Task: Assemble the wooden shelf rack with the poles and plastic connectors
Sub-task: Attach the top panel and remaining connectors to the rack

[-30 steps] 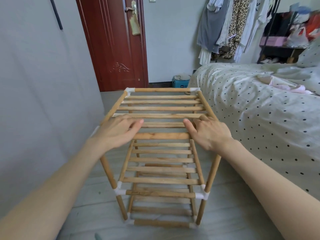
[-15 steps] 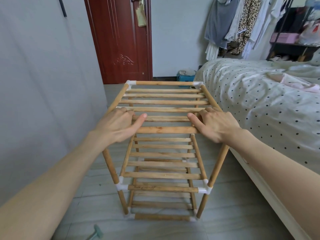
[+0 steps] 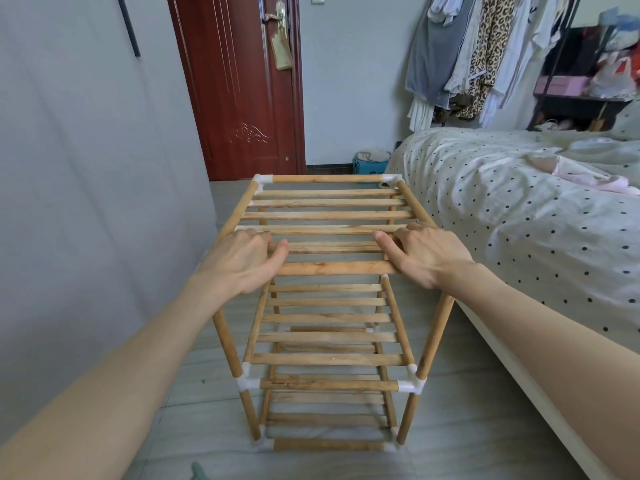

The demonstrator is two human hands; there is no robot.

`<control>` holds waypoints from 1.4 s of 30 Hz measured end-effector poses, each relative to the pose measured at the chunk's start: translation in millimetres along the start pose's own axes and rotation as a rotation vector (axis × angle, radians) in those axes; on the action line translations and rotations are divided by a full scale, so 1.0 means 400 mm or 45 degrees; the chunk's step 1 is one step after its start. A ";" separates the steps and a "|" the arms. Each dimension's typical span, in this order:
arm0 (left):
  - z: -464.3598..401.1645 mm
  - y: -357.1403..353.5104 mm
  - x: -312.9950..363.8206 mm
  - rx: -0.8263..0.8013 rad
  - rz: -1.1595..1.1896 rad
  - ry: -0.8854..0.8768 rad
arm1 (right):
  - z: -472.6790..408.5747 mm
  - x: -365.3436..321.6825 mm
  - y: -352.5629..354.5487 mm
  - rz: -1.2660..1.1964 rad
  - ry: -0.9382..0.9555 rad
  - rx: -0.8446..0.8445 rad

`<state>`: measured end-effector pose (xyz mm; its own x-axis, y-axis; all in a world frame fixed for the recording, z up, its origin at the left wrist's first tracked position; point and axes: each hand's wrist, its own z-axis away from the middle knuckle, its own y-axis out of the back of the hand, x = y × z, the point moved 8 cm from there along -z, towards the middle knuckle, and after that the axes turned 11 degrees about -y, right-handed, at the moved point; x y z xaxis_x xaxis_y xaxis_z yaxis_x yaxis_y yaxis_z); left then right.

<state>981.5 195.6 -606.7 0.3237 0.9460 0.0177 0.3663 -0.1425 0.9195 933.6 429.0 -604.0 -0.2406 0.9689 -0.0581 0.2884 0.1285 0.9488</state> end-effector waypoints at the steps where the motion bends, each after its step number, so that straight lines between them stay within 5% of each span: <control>1: 0.001 -0.002 0.003 -0.029 -0.002 0.030 | 0.002 0.007 0.000 0.004 -0.015 0.010; 9: 0.017 -0.018 0.120 -0.250 0.088 0.097 | 0.032 0.080 -0.020 -0.102 -0.511 0.133; 17: 0.076 0.051 0.107 0.091 0.322 -0.085 | 0.225 -0.240 0.050 -0.588 0.185 0.133; 24: 0.163 0.044 0.103 0.193 0.094 -0.175 | 0.237 -0.180 0.039 -0.411 0.395 -0.099; 28: 0.150 0.049 0.183 0.212 0.160 -0.260 | 0.210 -0.081 0.057 -0.582 0.240 -0.184; 34: 0.137 0.085 0.228 0.209 0.240 -0.353 | 0.184 -0.004 0.033 -0.343 0.055 -0.176; 37: 0.172 0.138 0.115 0.454 0.109 -0.129 | 0.180 0.002 0.044 -0.464 0.005 0.003; 39: 0.214 0.155 0.003 0.561 0.150 0.206 | 0.163 0.052 0.051 -0.773 -0.241 0.108; 42: 0.273 0.096 -0.136 0.469 0.628 0.846 | 0.144 0.126 0.000 -1.242 -0.685 -0.048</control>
<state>1073.2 107.0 -615.3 -0.0104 0.7096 0.7046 0.6124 -0.5525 0.5654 974.7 489.9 -624.6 0.0868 0.4226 -0.9021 0.1639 0.8872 0.4314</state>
